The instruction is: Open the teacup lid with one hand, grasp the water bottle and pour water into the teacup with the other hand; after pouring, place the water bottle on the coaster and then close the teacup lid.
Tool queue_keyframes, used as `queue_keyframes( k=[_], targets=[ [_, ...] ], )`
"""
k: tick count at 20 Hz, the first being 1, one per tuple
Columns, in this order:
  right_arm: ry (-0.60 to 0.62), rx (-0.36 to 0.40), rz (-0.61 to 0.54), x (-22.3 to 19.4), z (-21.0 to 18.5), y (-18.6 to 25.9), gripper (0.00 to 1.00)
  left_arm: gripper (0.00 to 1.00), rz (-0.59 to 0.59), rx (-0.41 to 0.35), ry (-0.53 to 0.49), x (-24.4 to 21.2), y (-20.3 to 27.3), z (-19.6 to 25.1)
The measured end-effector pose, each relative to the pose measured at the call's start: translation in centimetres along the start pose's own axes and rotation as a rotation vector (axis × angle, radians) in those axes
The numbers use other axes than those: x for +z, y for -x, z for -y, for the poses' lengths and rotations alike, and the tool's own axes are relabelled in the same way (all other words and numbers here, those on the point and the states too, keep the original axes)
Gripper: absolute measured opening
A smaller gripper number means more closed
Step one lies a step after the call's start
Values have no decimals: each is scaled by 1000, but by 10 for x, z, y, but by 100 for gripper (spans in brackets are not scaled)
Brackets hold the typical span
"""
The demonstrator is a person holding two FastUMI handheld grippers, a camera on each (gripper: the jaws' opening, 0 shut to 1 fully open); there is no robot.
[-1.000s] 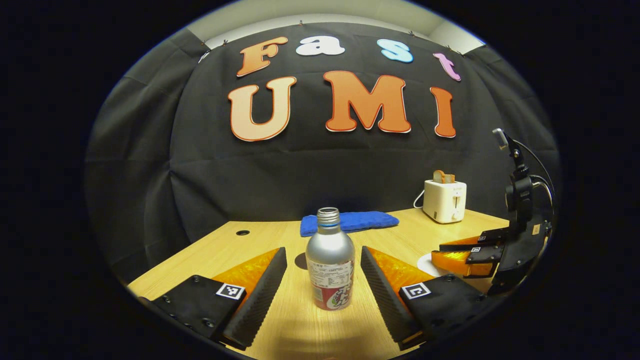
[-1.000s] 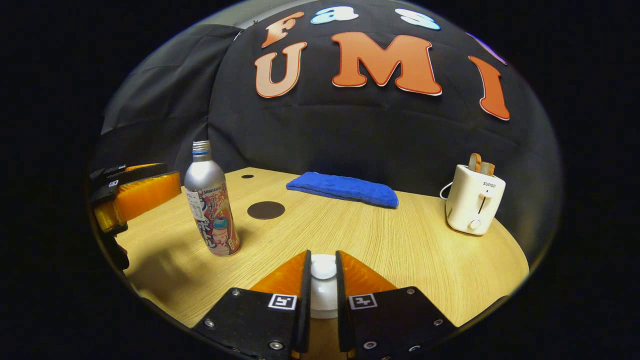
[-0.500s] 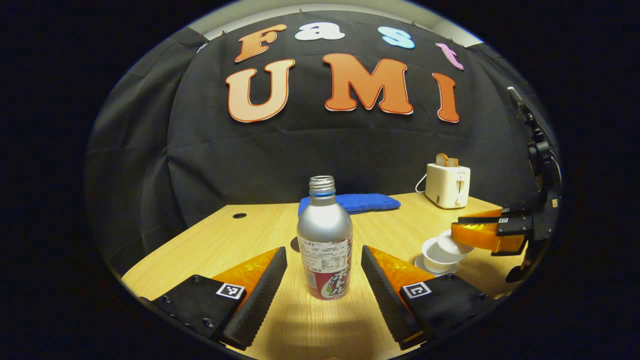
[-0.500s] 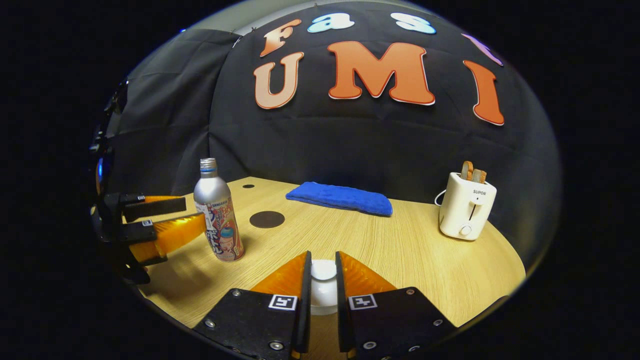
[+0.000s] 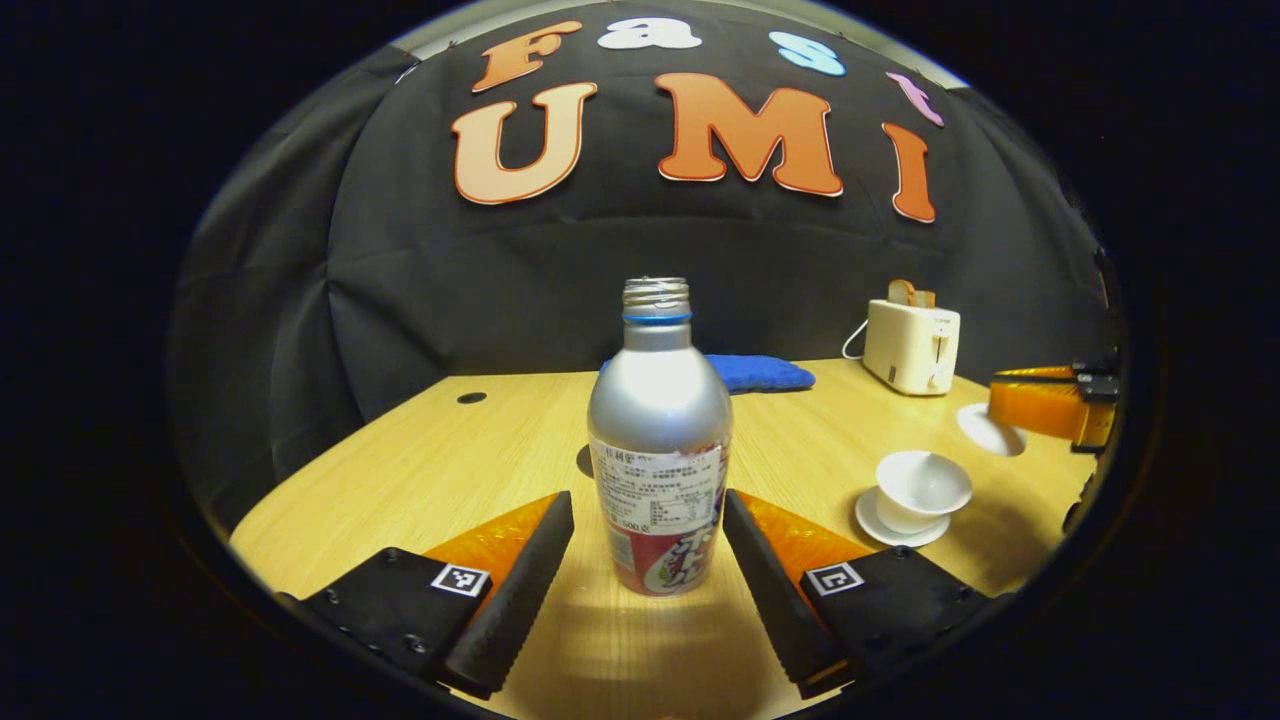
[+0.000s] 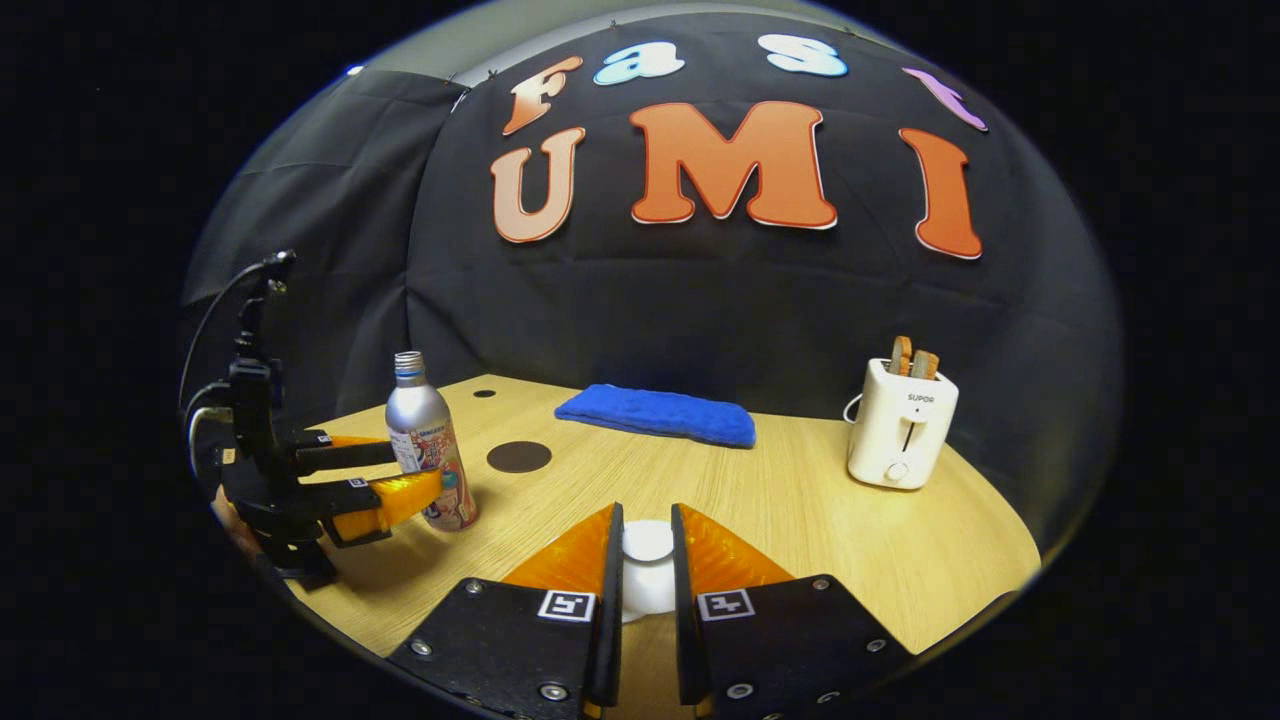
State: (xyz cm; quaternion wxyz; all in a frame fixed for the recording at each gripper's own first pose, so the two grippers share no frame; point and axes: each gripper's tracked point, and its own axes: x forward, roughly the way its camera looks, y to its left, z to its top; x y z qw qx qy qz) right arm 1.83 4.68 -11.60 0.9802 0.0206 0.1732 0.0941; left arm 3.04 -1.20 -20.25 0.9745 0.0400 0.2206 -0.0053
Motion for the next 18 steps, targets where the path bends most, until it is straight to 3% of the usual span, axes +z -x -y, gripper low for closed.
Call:
queue_keyframes(
  k=[3, 4, 5, 6, 8, 12, 18],
  targets=[
    [1, -22, 2, 2, 15, 8, 23, 100, 1, -16, 2, 0, -12, 7],
    [-4, -29, 4, 3, 20, 9, 23, 94, -4, -16, 11, 0, -14, 8],
    [-15, -32, 5, 3, 22, 12, 23, 94, -7, -13, 22, -2, -16, 6],
    [-24, -37, 2, 3, 26, 14, 23, 86, 4, -20, 27, 1, -17, 8],
    [-31, -54, -3, 1, 34, 18, 23, 87, -1, -22, 14, 3, -19, 13],
    [-49, -79, 8, 5, 51, 20, 23, 82, 8, 21, -134, 15, -18, 8],
    [-73, -117, 22, 7, 75, 29, 23, 85, 71, 113, -374, 45, -15, -1]
  ],
)
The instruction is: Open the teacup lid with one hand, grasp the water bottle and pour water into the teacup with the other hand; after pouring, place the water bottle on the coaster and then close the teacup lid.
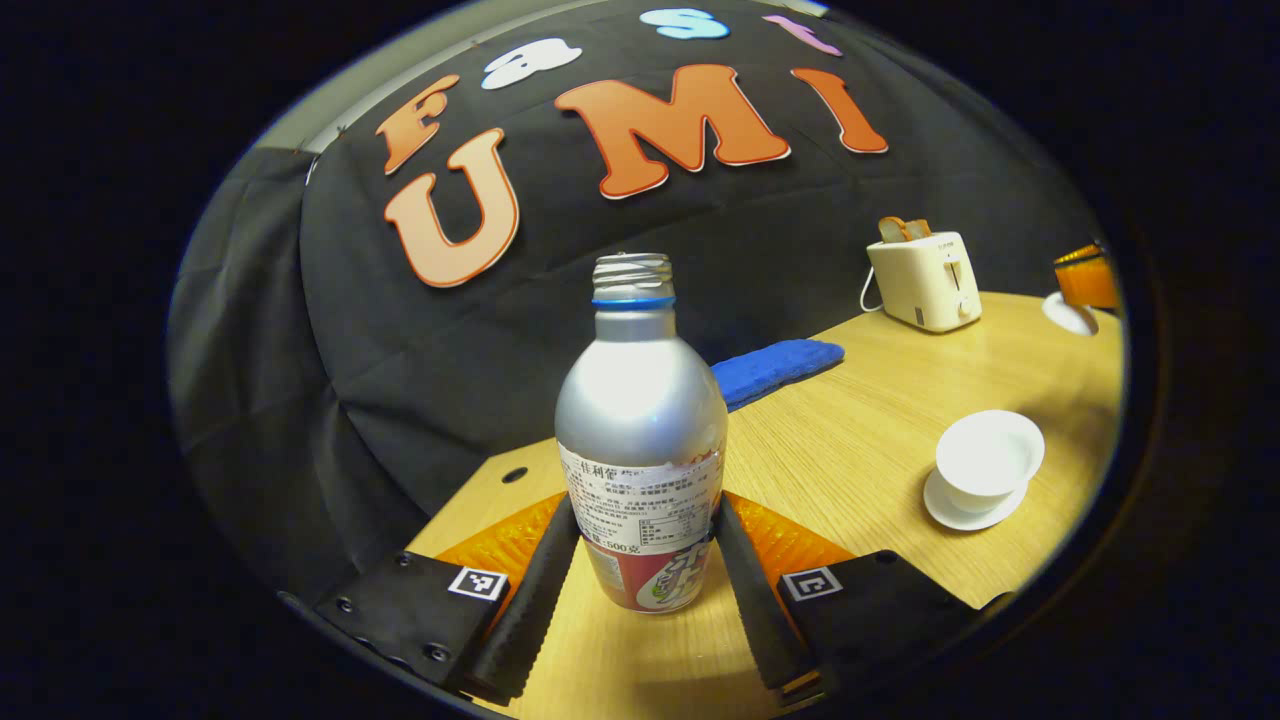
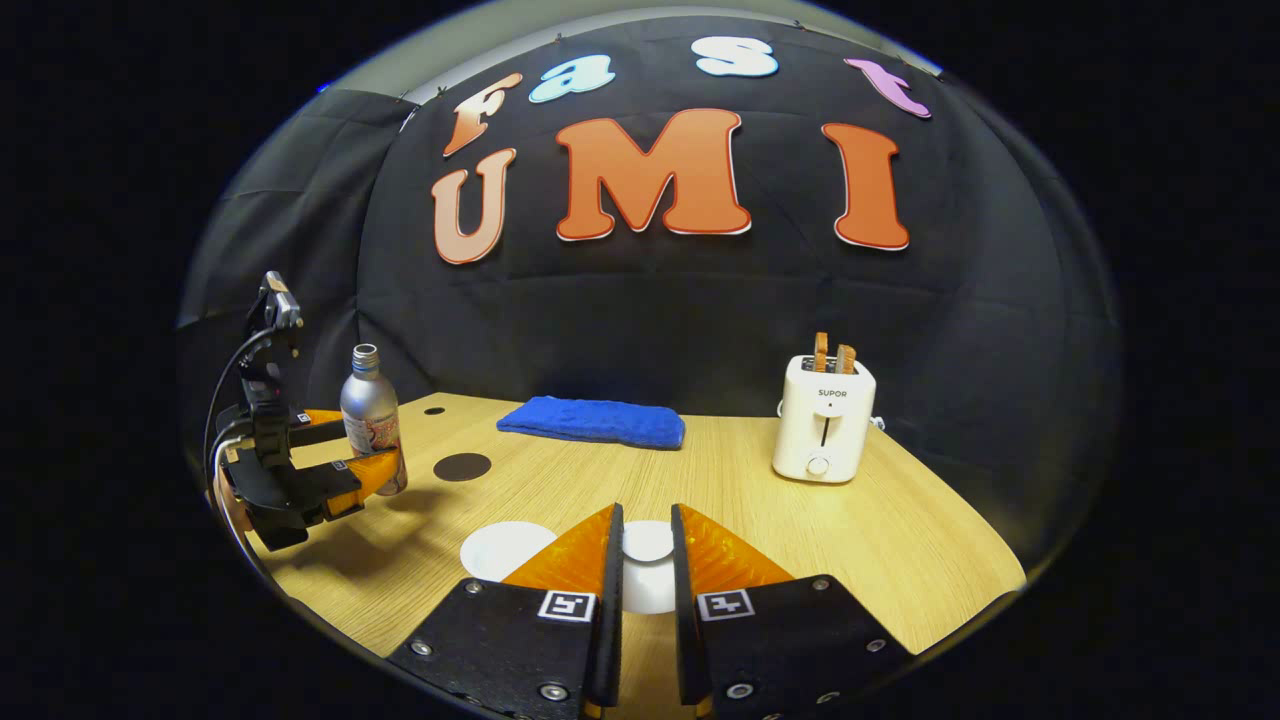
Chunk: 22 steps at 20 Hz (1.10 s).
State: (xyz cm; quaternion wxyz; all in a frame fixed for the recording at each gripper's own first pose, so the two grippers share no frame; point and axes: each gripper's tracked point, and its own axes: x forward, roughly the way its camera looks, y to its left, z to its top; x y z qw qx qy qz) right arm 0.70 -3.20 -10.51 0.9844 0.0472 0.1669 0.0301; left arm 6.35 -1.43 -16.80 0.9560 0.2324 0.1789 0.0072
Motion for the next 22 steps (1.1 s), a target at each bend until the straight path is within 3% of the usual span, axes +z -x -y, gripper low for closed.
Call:
queue_keyframes(
  k=[3, 7, 9, 14, 16, 21, 22],
  targets=[
    [-7, -14, 21, -2, 14, 5, 23, 82, 24, 23, -116, 5, 2, 1],
    [-8, -27, 39, -2, 23, 10, 23, 85, 45, 42, -282, 12, -2, 7],
    [-7, -38, 42, -4, 29, 12, 23, 81, 58, 49, -366, 12, 1, 6],
    [-9, -48, 38, -9, 34, 14, 23, 84, 101, 47, -559, 19, 5, 14],
    [-5, -44, 42, -11, 35, 14, 23, 81, 114, 48, -618, 21, 2, 21],
    [-5, -49, 44, -13, 39, 14, 23, 87, 163, 73, -793, 19, 4, 31],
    [-9, -49, 40, -15, 40, 14, 23, 84, 162, 69, -811, 18, 3, 33]
  ],
)
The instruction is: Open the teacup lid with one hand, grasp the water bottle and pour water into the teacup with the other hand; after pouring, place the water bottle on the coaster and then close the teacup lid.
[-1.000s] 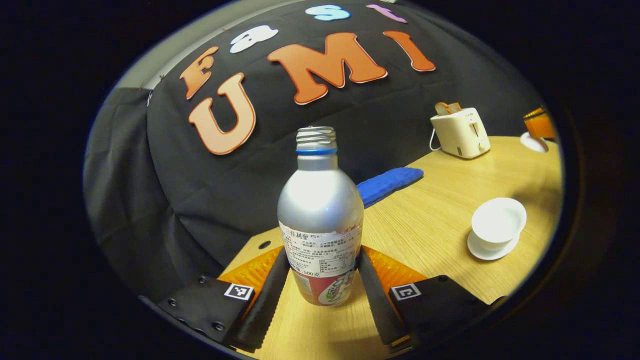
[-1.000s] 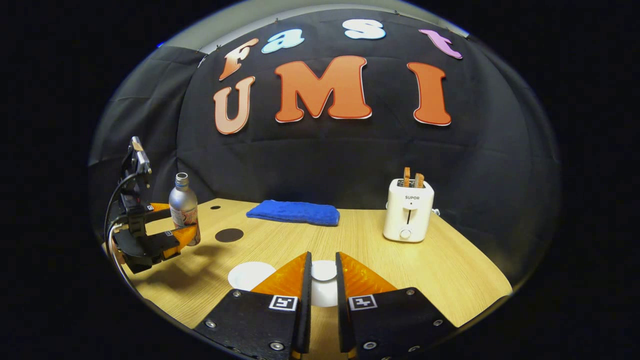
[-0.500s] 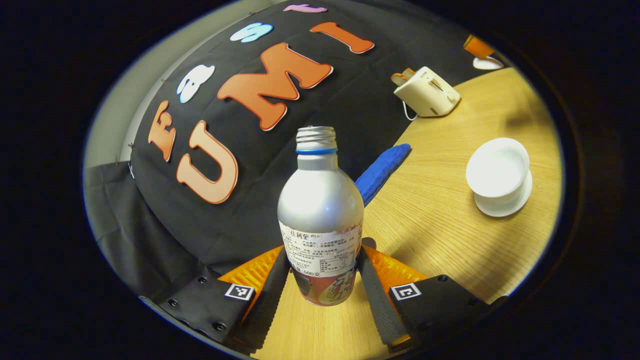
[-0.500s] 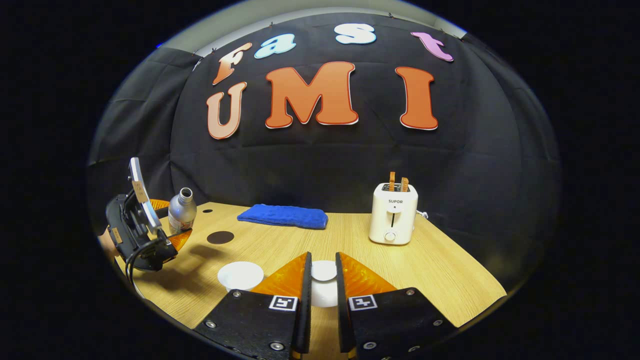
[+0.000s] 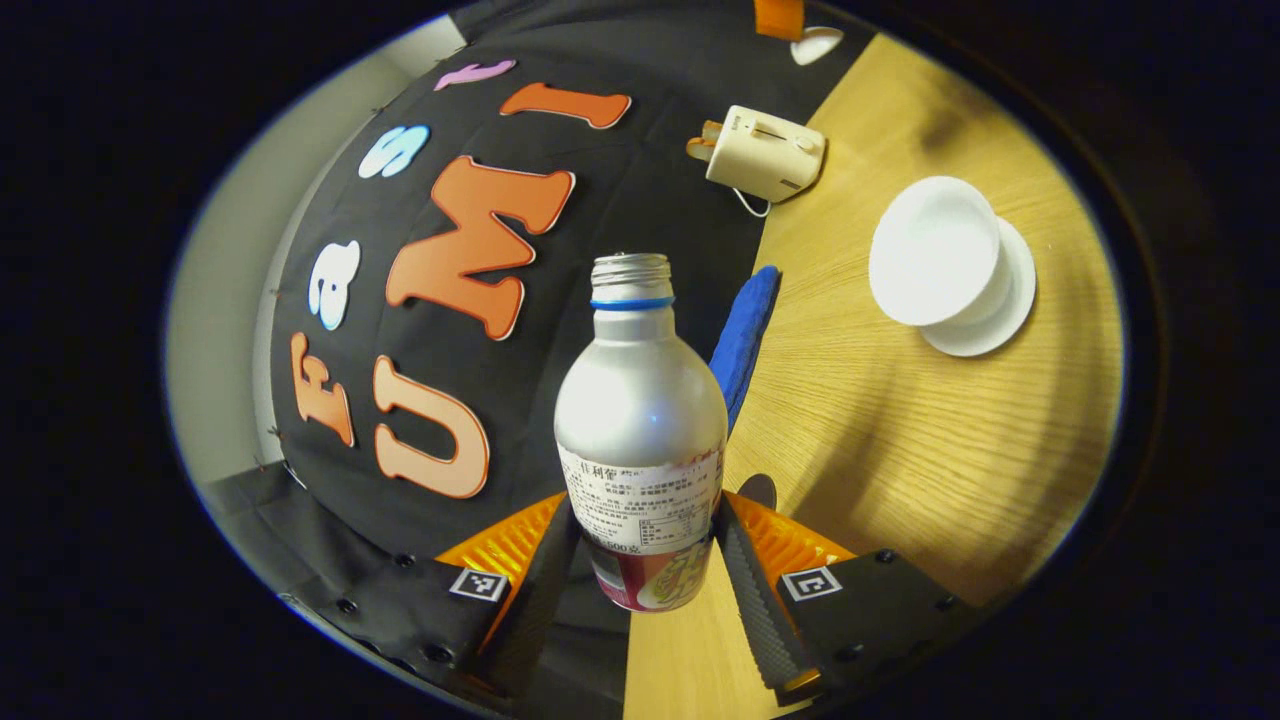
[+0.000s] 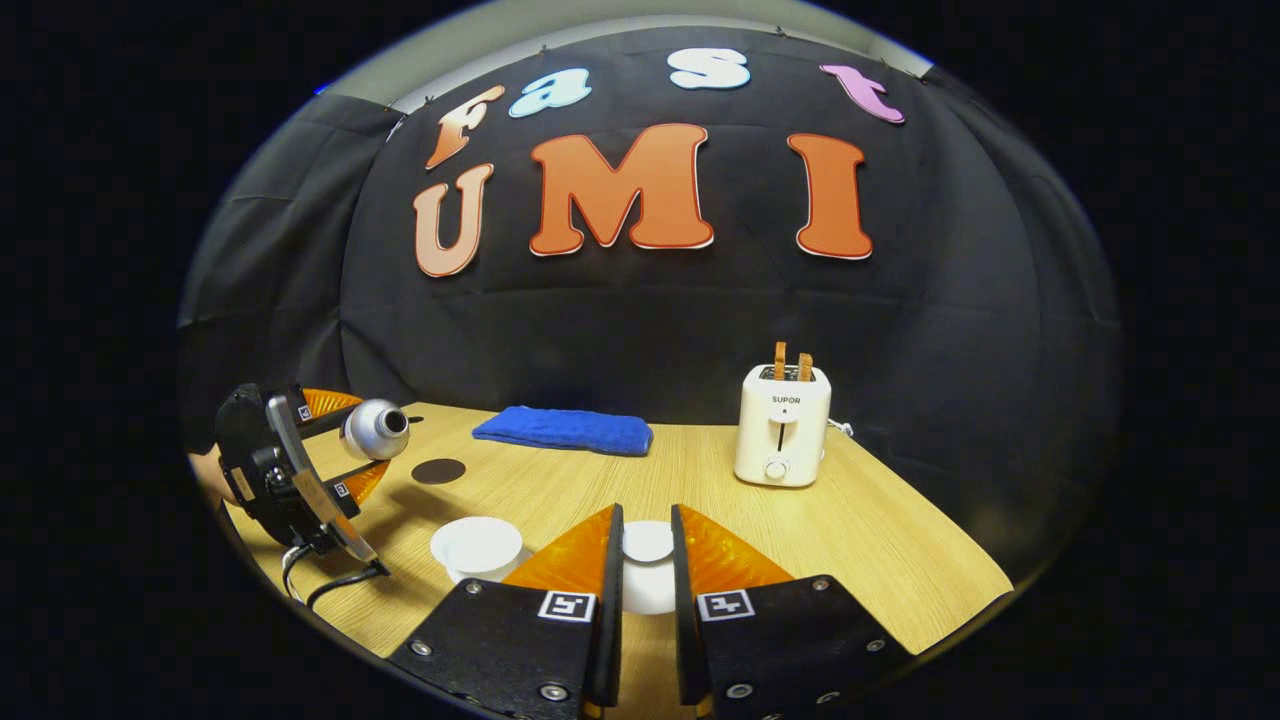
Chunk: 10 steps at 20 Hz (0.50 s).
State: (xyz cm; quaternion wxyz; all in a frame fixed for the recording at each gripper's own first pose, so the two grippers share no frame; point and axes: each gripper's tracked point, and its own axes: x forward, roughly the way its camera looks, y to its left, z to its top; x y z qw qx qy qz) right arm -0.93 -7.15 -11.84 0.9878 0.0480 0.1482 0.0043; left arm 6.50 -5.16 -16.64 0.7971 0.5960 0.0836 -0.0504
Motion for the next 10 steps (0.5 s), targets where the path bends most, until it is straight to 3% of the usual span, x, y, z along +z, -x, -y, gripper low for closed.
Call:
queue_keyframes(
  k=[3, 4, 6, 10],
  targets=[
    [3, -6, -5, -3, 4, 1, 23, 81, 9, 3, -58, 1, -2, -3],
    [7, -8, -4, -2, 5, 2, 23, 87, 15, 10, -91, 4, -2, -4],
    [10, -8, -2, -2, 6, 2, 23, 82, 36, 18, -166, 8, -2, -9],
    [22, -8, -5, -4, 7, 4, 23, 82, 63, 20, -263, 12, -1, -10]
  ],
)
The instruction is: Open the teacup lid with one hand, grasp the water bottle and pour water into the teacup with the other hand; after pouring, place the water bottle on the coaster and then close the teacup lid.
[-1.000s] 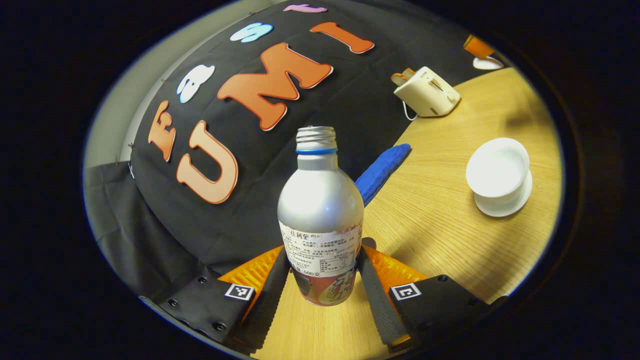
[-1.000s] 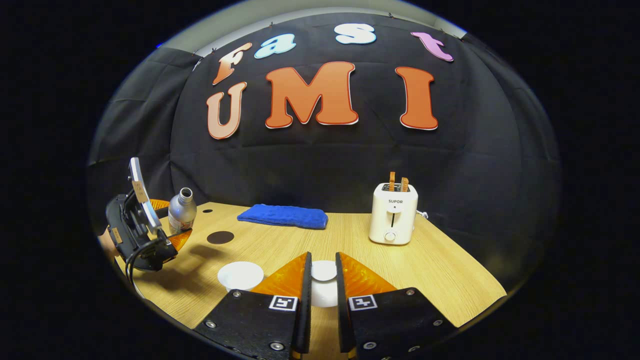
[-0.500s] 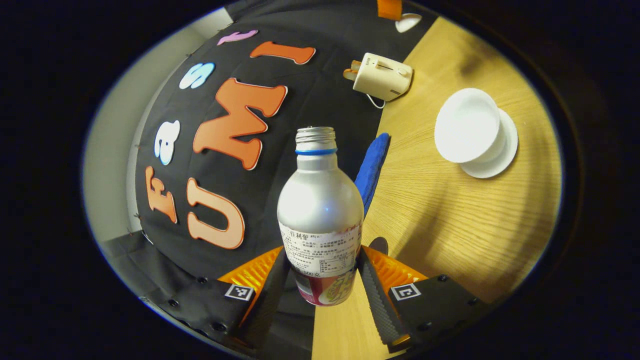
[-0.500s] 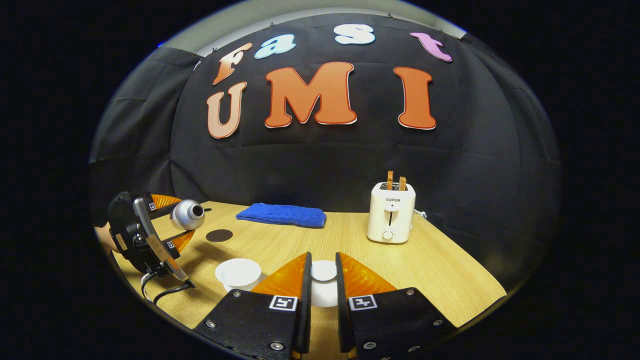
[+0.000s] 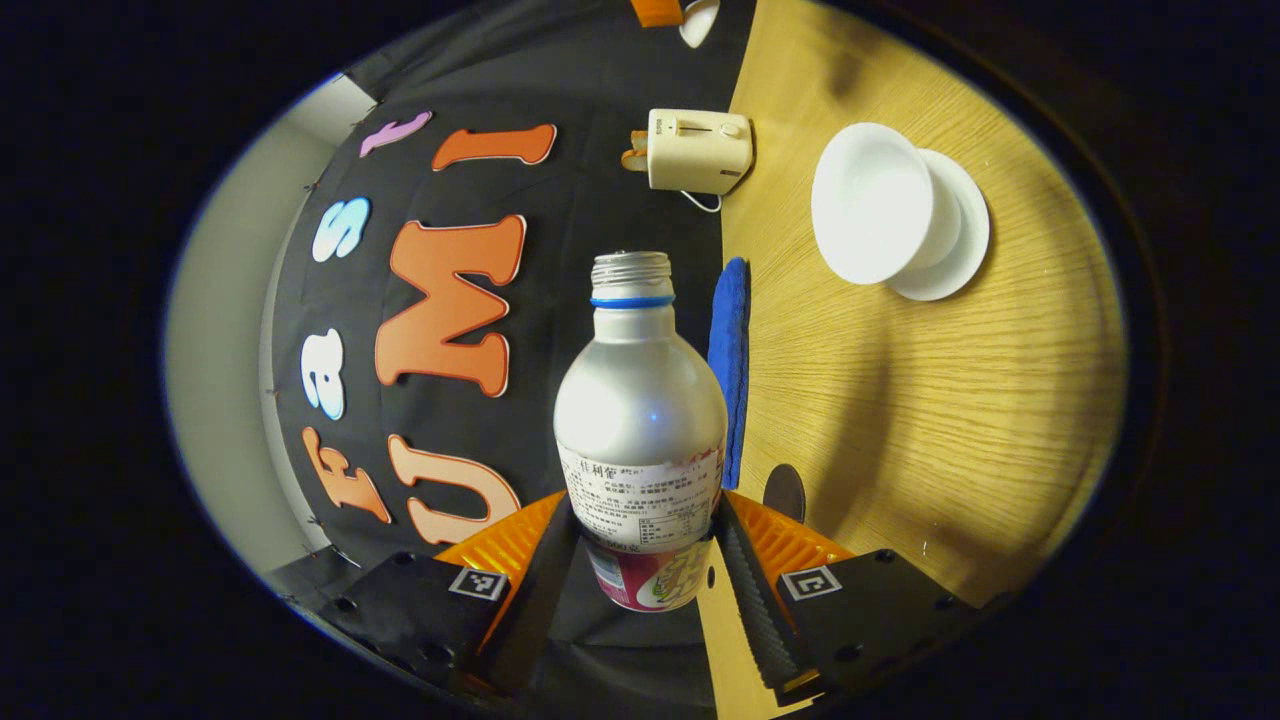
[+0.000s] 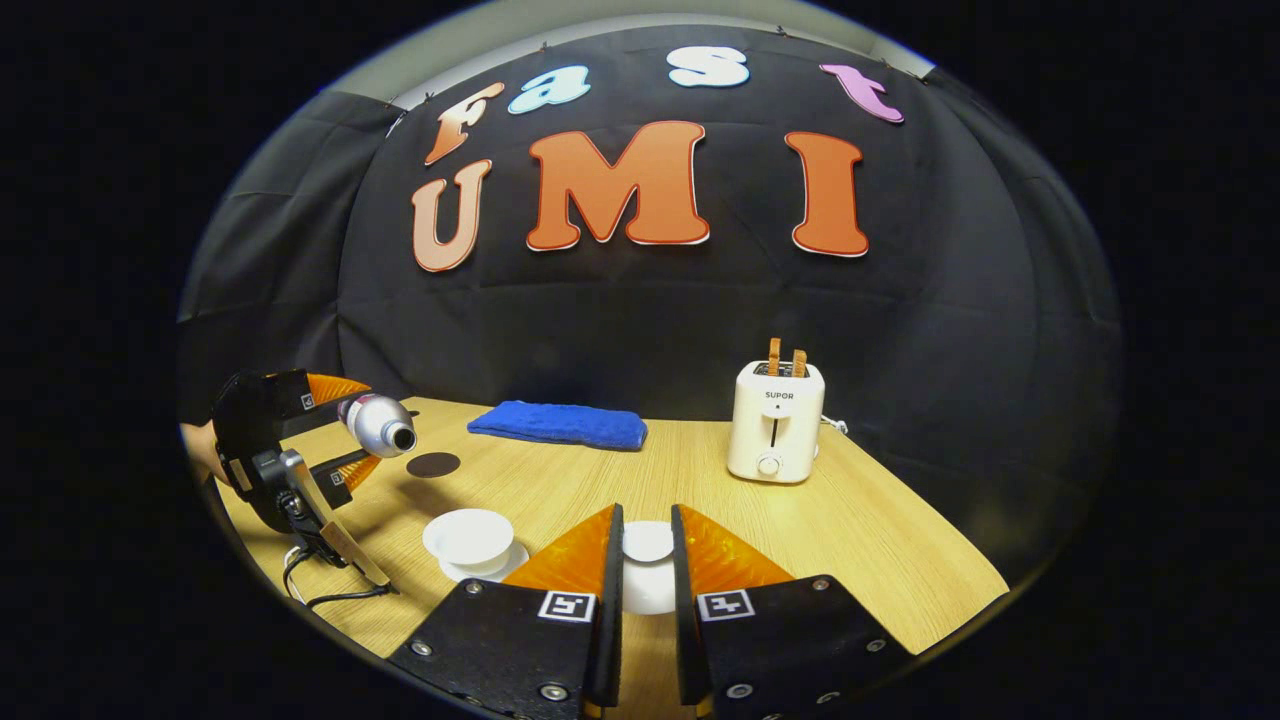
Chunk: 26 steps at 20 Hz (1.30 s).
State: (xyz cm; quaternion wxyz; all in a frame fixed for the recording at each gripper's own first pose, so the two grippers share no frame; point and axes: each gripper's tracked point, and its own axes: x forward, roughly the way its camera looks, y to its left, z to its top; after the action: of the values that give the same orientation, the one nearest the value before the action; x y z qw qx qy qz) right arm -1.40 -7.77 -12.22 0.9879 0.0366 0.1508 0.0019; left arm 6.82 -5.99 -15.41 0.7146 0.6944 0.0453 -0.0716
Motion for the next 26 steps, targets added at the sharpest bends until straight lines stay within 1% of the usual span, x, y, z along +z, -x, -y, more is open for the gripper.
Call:
queue_keyframes(
  k=[3, 5, 6, 10, 11, 12, 15, 16, 17, 19, 22, 23, 24, 25, 26],
  targets=[
    [-3, -1, 1, 0, 0, 2, 23, 82, 19, 4, -56, 9, -4, 3],
    [-3, -1, 4, 0, 0, 3, 23, 84, 25, 2, -89, 12, -9, 0],
    [-1, -1, 2, -1, 1, 3, 23, 82, 33, 4, -111, 12, -8, -4],
    [-1, -4, 1, -1, 2, 5, 23, 82, 49, 9, -189, 13, -8, -10],
    [-2, -3, 0, -3, 2, 5, 23, 84, 52, 10, -203, 14, -10, -11],
    [-3, -5, 1, -3, 3, 6, 23, 82, 58, 10, -222, 15, -10, -13],
    [-9, -3, 2, -4, 3, 7, 23, 82, 72, 12, -273, 16, -11, -16],
    [-10, -1, 2, -3, 3, 7, 23, 82, 76, 12, -288, 17, -11, -16],
    [-12, -4, 2, -4, 3, 7, 23, 84, 78, 9, -304, 18, -10, -16],
    [-13, -3, 2, -5, 3, 7, 23, 82, 82, 8, -329, 17, -12, -16],
    [-9, -2, -1, -7, 3, 7, 23, 82, 83, 8, -360, 17, -12, -18],
    [-6, -4, -2, -7, 3, 6, 23, 84, 85, 12, -371, 18, -12, -19],
    [-5, -6, 0, -6, 3, 6, 23, 82, 87, 12, -385, 18, -11, -19],
    [-5, -2, 3, -5, 3, 6, 23, 82, 87, 12, -396, 18, -12, -20],
    [-8, -2, 7, -4, 3, 6, 23, 84, 90, 11, -405, 18, -12, -20]
  ],
)
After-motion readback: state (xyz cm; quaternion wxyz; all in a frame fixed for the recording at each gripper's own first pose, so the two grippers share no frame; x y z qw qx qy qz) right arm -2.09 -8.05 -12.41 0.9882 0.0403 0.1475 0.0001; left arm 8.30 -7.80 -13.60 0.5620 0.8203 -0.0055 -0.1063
